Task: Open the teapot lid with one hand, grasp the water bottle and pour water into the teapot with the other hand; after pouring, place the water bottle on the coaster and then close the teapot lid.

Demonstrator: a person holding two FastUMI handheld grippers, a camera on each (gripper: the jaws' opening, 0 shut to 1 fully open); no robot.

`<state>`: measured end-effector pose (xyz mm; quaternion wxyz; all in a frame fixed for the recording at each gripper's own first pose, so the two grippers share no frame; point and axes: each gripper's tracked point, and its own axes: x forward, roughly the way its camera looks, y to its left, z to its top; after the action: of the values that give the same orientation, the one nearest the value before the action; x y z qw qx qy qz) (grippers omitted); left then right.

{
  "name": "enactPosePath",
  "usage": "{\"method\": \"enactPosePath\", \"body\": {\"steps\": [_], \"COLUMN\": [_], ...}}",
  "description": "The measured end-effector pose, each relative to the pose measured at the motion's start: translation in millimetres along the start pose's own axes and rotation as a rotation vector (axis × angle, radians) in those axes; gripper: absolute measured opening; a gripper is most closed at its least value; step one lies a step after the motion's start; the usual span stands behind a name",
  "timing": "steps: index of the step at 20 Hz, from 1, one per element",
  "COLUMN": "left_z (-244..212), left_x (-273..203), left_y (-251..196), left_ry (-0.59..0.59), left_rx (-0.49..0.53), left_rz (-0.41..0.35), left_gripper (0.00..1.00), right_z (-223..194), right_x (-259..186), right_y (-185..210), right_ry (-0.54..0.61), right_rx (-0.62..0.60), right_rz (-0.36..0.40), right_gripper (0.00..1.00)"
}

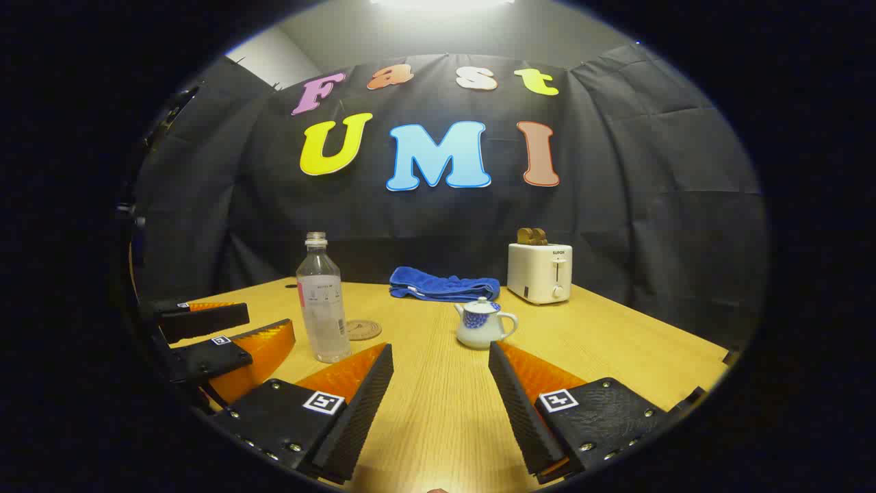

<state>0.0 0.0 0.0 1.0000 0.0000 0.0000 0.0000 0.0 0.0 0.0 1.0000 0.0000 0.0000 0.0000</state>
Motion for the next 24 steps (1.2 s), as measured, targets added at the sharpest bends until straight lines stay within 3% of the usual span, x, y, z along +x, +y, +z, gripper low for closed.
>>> {"method": "enactPosePath", "body": {"steps": [7,11,24], "left_z": [26.3,40.4,52.5], "left_x": [-24.9,-36.9,-52.6], "left_y": [5.6,6.8,-6.9], "left_ry": [-0.068,-0.086,-0.12], "left_rx": [-0.065,-0.047,-0.056], "left_rz": [0.011,0.03,0.008], "left_gripper": [0.99,0.99,0.99], "right_z": [33.5,42.9,47.4], "right_x": [-27.0,-36.2,-48.5], "right_y": [-9.4,-6.4,-13.3], "right_ry": [-0.079,-0.096,-0.111], "right_rx": [-0.015,-0.031,-0.042], "right_rz": [-0.036,-0.046,-0.083], "right_gripper": [0.88,0.88,0.88]}}
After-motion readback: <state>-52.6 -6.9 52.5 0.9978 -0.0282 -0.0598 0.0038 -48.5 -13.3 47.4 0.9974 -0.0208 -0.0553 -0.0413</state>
